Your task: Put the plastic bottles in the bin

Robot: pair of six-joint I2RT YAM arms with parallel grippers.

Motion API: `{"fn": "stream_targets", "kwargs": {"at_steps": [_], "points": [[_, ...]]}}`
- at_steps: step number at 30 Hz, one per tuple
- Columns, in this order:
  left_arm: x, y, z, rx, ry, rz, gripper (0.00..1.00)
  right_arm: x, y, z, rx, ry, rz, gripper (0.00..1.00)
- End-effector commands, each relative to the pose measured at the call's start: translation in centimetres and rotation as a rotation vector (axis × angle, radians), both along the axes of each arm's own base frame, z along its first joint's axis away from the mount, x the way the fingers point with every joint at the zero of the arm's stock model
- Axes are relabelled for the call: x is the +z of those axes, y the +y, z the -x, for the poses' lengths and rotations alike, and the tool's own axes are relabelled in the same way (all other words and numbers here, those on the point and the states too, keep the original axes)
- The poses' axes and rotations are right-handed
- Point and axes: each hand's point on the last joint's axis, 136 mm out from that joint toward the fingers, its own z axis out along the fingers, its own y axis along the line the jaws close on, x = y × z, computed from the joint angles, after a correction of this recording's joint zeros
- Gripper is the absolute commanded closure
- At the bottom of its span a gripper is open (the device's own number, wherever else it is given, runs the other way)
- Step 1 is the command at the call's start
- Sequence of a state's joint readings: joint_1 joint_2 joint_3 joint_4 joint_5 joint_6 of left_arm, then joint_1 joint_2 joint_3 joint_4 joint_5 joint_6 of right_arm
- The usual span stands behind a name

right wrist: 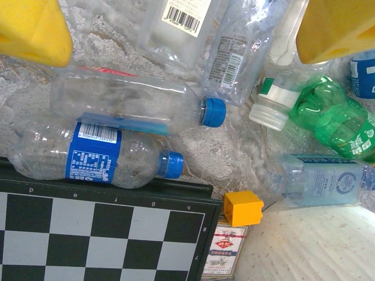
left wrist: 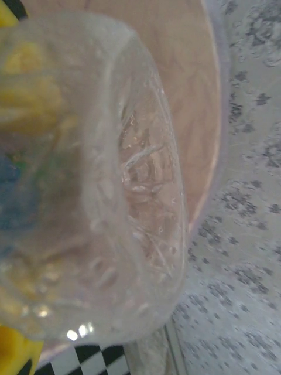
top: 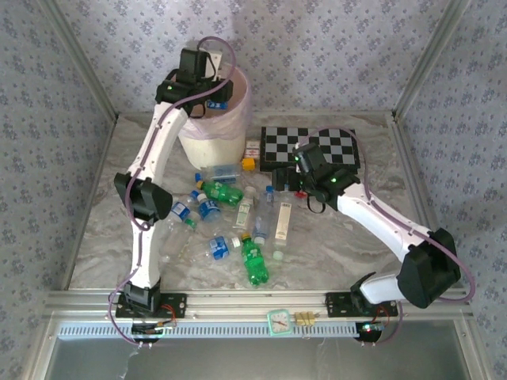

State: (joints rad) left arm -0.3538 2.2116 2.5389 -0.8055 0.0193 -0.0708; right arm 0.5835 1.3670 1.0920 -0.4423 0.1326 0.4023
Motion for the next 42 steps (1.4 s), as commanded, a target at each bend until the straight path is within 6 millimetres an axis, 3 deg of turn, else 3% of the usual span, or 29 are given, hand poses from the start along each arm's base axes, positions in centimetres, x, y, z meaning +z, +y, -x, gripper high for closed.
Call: {"fn": "stream_targets", "kwargs": {"at_steps": [1,7,13,20,25,30,31,36,42], "points": [[0.7,1.0,-0.1,0.024,-0.026,-0.059,0.42,0.1,-0.7,0.6,-0.019,0.001,0.011,0.0],[1.6,1.0,0.0,0.029,-0.044,-0.044,0.24,0.1,-0.7,0.7,-0.026,0.005,0.006,0.0],[4.6,1.1,1.3,0.032,-0.086,0.006,0.14,-0.1,-1.2,0.7,-0.055,0.007,0.014,0.0],[9.4,-0.6,5.8,-0.03,-0.149,0.076,0.07,-1.6,-3.0,1.0,-0.145,0.05,0.046,0.0],[10.2,-2.7,10.3,-0.088,-0.219,0.137,0.0,-3.3,-4.7,0.7,-0.198,0.109,0.042,0.0],[6.9,-2.8,14.5,-0.08,-0.215,0.324,0.0,-5.3,-5.9,-0.5,-0.298,0.163,-0.073,0.0],[6.8,-2.6,15.4,-0.079,-0.223,0.384,0.0,-5.6,-5.8,-0.7,-0.302,0.163,-0.097,0.0],[1.3,-2.4,19.1,-0.053,-0.144,0.562,0.0,-6.6,-4.3,-1.2,-0.345,0.185,-0.237,0.0],[-6.3,-1.4,22.6,0.005,0.028,0.586,0.0,-8.7,-2.1,1.8,-0.328,0.27,-0.21,0.0]]}}
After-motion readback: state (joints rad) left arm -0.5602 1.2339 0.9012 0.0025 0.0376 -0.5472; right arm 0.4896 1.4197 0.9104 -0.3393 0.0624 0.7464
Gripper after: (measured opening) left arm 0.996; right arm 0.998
